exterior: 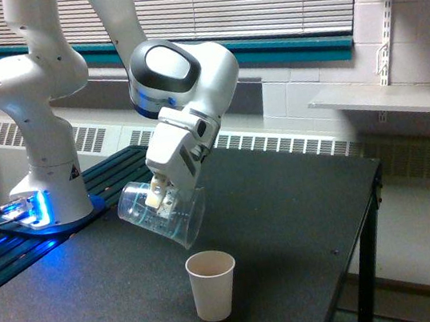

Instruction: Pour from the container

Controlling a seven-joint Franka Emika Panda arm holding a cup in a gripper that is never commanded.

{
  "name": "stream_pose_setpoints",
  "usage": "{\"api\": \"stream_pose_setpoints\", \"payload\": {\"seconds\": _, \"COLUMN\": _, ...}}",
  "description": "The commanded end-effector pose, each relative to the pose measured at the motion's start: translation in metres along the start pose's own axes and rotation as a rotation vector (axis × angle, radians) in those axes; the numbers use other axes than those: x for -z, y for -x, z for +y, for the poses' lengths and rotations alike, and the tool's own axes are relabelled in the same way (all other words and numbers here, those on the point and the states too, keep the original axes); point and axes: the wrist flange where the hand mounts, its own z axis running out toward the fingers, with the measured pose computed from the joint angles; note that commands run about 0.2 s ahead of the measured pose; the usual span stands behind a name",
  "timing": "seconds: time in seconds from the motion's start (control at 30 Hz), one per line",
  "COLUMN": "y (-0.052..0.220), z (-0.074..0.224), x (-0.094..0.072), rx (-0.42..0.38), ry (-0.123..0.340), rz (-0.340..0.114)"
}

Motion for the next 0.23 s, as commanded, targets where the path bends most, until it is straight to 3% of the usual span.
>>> {"api": "stream_pose_setpoints", "payload": {"seconds": 0.03, "y": -0.0027, "z": 0.0048, "x": 0.0046, "rx": -0.002, "ry": -0.008, "rz": 0.015}}
{"api": "stream_pose_setpoints", "payload": {"seconds": 0.23, "y": -0.0021, "z": 0.0111, "x": 0.0023, "rx": -0.019, "ry": -0.033, "rz": 0.017}}
